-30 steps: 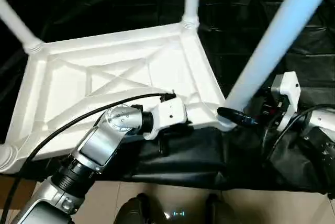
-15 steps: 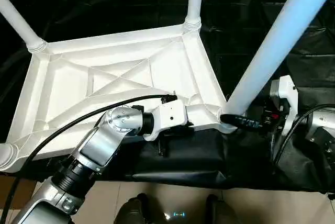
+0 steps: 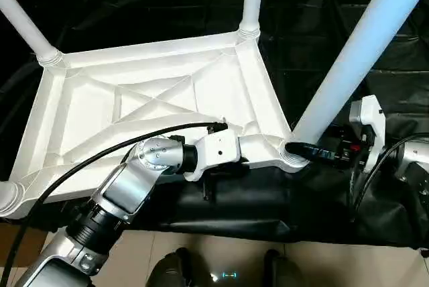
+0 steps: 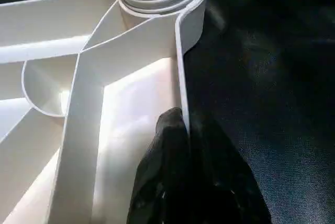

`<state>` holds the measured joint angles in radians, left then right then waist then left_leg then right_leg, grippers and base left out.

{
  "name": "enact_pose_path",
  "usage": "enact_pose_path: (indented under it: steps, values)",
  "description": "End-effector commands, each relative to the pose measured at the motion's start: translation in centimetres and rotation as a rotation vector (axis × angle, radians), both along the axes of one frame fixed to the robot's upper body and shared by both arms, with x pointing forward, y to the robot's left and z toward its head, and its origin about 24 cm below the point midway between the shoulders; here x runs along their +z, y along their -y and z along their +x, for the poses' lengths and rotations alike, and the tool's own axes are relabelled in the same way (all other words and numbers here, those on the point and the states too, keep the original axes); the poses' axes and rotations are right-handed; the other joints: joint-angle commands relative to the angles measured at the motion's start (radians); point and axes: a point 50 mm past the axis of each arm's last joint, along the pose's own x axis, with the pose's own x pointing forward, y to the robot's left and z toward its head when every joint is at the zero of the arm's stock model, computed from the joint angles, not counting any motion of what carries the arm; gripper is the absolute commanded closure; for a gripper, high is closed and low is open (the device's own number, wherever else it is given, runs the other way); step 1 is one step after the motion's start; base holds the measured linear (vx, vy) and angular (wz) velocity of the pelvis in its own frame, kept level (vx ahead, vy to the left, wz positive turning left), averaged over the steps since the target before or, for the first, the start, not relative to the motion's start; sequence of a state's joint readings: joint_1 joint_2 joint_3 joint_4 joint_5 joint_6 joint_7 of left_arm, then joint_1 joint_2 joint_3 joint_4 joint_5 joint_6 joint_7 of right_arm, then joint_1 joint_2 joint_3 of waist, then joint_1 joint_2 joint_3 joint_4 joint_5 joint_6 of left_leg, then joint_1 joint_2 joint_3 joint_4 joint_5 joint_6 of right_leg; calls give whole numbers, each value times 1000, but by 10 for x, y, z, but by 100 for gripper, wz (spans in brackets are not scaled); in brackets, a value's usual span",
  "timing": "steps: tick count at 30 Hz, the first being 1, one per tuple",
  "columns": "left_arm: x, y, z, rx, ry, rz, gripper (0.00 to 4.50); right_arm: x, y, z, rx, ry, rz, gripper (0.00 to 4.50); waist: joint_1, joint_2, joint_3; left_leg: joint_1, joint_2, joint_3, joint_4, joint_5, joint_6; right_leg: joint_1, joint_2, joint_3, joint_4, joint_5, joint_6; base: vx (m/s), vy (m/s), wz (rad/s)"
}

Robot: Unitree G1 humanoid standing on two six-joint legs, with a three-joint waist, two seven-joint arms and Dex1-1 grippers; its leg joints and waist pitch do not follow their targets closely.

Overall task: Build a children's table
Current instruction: Rotate leg to tighten

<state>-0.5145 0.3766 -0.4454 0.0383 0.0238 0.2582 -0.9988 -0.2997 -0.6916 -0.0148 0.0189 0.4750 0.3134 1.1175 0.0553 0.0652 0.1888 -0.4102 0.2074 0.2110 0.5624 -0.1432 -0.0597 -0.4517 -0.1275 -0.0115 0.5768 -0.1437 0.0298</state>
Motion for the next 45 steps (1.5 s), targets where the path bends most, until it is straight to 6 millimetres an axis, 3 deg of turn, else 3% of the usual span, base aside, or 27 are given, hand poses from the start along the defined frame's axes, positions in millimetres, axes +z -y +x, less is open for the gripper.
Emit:
enact_pose_path:
  steps: [1, 9, 12, 14, 15, 16, 17, 18, 24, 26, 28, 29, 30, 31, 32, 34, 37, 40, 42, 45]
  values:
    - [-3, 4, -6, -49, -2, -27, 450, -14, 0, -7, 12, -82, 8, 244, -5, -29, -82, 26, 3, 1, -50, -152, 155, 57, 13, 3, -49, -140, -275, 0, 0, 0]
    - [-4, 4, -7, -53, -1, -9, 450, -31, 5, -12, -3, -157, -81, 246, -3, -28, -80, 27, 4, 0, -53, -182, 140, 57, 11, 3, -54, -181, -268, 0, 0, 0]
    - [-6, 6, -5, -1, -2, -8, 450, -47, 5, -9, -113, -180, -119, 248, -4, -29, -78, 27, 4, 0, -55, -194, 130, 55, 11, 3, -57, -207, -257, 0, 0, 0]
    - [-6, 7, -3, 26, 1, -7, 450, -54, 5, -5, -196, -184, -117, 249, -7, -27, -72, 26, 4, -1, -62, -232, 112, 51, 10, 2, -64, -273, -238, 0, 0, 0]
    - [-6, 11, -1, 78, -3, -24, 450, -63, 4, 0, -309, -197, -103, 249, -11, -27, -69, 33, 5, -3, -67, -293, 85, 47, 9, 2, -73, -356, -218, 0, 0, 0]
    - [-6, 12, 0, 83, -4, -26, 450, -64, 4, 0, -318, -198, -102, 251, -15, -28, -69, 34, 5, -3, -69, -312, 69, 46, 9, 3, -75, -382, -209, 0, 0, 0]
    - [-5, 15, 1, 108, -7, -40, 450, -68, 3, 4, -393, -202, -89, 251, -26, -30, -69, 28, 1, -11, -75, -351, 32, 48, 9, -1, -78, -438, -180, 0, 0, 0]
    - [-5, 15, 1, 108, -7, -40, 450, -68, 3, 4, -393, -202, -89, 251, -29, -31, -69, 27, -1, -14, -77, -363, 24, 50, 9, -3, -80, -454, -169, 0, 0, 0]
    - [11, 47, 14, 295, 15, -111, 450, -97, 5, 33, -944, -165, -101, 253, -60, -29, -65, 26, -9, -30, -88, -476, -28, 40, 11, -16, -100, -580, -95, -18, 6, -3]
    - [13, 50, 15, 303, 14, -117, 450, -98, 4, 34, -958, -163, -102, 254, -65, -27, -63, 32, -12, -33, -88, -508, -28, 35, 12, -21, -110, -603, -82, -28, 10, -5]
    - [21, 61, 16, 339, 3, -156, 450, -101, 1, 42, -1046, -137, -104, 255, -70, -24, -64, 32, -10, -32, -91, -513, -20, 34, 12, -21, -112, -572, -87, 0, 0, 0]
    - [29, 73, 15, 334, 2, -193, 450, -101, -4, 52, -1150, -112, -90, 255, -76, -24, -65, 24, -13, -33, -92, -503, -18, 38, 14, -25, -111, -534, -95, 0, 0, 0]
    - [29, 73, 15, 334, 2, -193, 450, -101, -4, 52, -1150, -112, -90, 255, -78, -24, -64, 21, -15, -35, -92, -506, -17, 39, 14, -26, -111, -529, -96, 0, 0, 0]
    - [32, 76, 15, 325, 7, -201, 450, -99, -6, 56, -1172, -96, -90, 255, -78, -30, -69, 15, -16, -37, -93, -492, -12, 48, 15, -27, -106, -501, -89, 0, 0, 0]
    - [32, 76, 15, 313, 16, -198, 450, -98, -8, 59, -1177, -98, -82, 255, -77, -27, -72, 16, -15, -38, -93, -484, -7, 46, 14, -24, -103, -477, -95, 0, 0, 0]
    - [29, 69, 17, 310, 26, -173, 450, -92, -10, 65, -1162, -89, -55, 255, -77, -29, -65, 15, -18, -38, -93, -498, 11, 43, 17, -23, -104, -453, -107, 0, 0, 0]
    - [25, 60, 18, 317, 28, -152, 450, -82, -14, 68, -1096, -57, -9, 255, -74, -25, -66, 22, -16, -36, -91, -495, 13, 39, 18, -18, -105, -413, -129, 0, 0, 0]
    - [22, 53, 19, 328, 30, -136, 450, -73, -14, 68, -1020, -8, 8, 255, -72, -27, -66, 22, -14, -34, -90, -475, 20, 40, 17, -15, -101, -392, -143, 0, 0, 0]
    - [20, 48, 19, 326, 36, -125, 450, -61, -14, 67, -950, 63, 38, 200, -71, -26, -68, 21, -12, -31, -90, -452, 27, 42, 18, -13, -98, -348, -158, 0, 0, 0]
    - [18, 42, 22, 312, 57, -107, 450, -44, -8, 64, -890, 145, 57, 184, -61, -27, -73, 28, -9, -25, -85, -401, 47, 42, 19, -8, -97, -295, -181, 0, 0, 0]
